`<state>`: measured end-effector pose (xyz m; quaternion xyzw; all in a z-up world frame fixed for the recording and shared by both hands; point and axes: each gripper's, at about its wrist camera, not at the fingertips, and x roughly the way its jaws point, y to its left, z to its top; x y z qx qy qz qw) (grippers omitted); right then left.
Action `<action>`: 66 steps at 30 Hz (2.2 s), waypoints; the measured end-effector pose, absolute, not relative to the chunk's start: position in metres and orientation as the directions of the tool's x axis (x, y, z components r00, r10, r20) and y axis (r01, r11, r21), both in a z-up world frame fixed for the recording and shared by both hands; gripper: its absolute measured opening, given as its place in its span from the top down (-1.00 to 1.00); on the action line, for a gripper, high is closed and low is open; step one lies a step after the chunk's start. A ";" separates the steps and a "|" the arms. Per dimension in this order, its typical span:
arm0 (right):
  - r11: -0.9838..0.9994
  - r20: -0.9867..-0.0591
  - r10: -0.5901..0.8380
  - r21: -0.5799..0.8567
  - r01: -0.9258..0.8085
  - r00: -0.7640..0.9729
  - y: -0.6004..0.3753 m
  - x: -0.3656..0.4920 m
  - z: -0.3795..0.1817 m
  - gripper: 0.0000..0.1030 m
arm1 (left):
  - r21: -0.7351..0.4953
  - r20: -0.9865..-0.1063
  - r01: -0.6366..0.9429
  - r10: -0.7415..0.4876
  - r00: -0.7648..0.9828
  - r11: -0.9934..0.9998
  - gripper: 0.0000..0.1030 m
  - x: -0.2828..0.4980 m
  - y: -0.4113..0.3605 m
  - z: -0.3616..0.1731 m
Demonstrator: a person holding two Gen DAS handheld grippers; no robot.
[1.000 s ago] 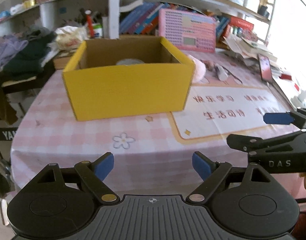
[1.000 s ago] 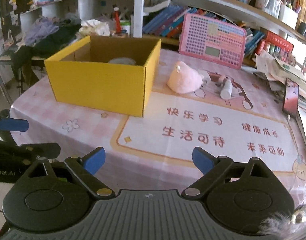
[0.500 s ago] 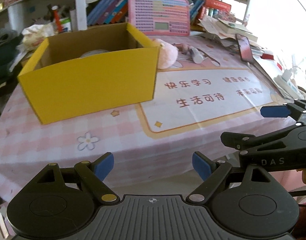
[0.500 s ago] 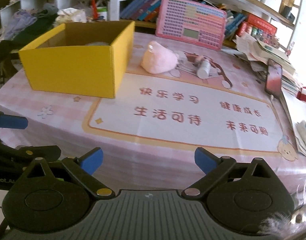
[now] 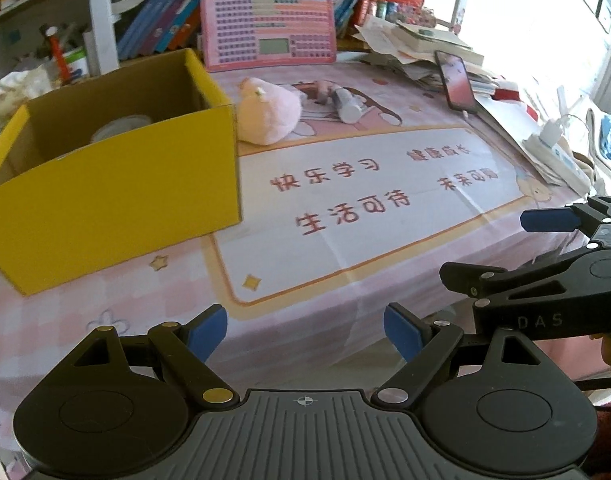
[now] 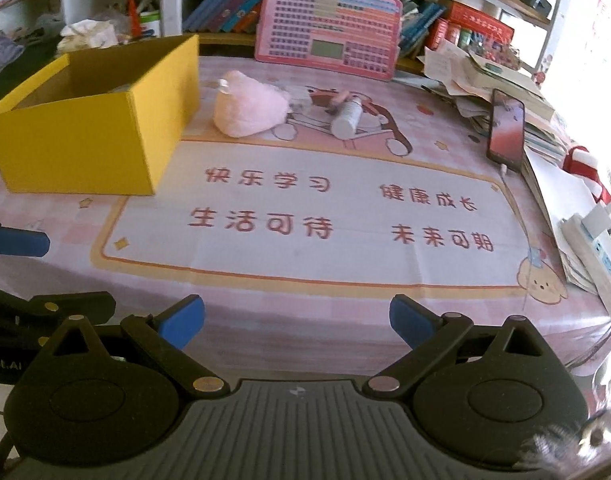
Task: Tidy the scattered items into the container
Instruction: 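Withdraw both open tools from the yellow box back over the table, then grasp the pink plush toy with the left tool while the right tool grasps the white spray bottle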
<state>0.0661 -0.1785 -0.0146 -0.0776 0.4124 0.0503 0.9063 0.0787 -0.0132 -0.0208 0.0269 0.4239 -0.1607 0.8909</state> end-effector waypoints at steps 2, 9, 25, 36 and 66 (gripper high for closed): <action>0.985 -0.758 0.021 -0.098 -0.145 0.652 -0.185 0.070 -0.016 -0.94 | -0.087 -0.767 0.320 -0.268 0.583 0.943 -0.71 0.084 -0.020 -0.022; 0.988 -0.759 0.006 -0.095 -0.120 0.651 -0.210 0.089 -0.021 -0.94 | -0.065 -0.770 0.346 -0.267 0.579 0.936 -0.71 0.104 -0.046 -0.022; 0.989 -0.736 0.105 0.005 -0.150 0.668 -0.268 0.181 -0.022 -0.90 | 0.016 -0.724 0.239 -0.154 0.672 0.971 -0.71 0.183 -0.089 -0.012; 0.972 -0.720 0.227 0.124 -0.200 0.655 -0.283 0.266 -0.023 -0.84 | 0.173 -0.684 0.145 0.013 0.729 0.974 -0.71 0.240 -0.114 -0.003; 0.929 -0.790 0.323 0.158 -0.335 0.522 -0.274 0.406 -0.065 0.02 | 0.386 -0.734 0.086 0.249 0.632 0.919 -0.77 0.368 -0.128 -0.059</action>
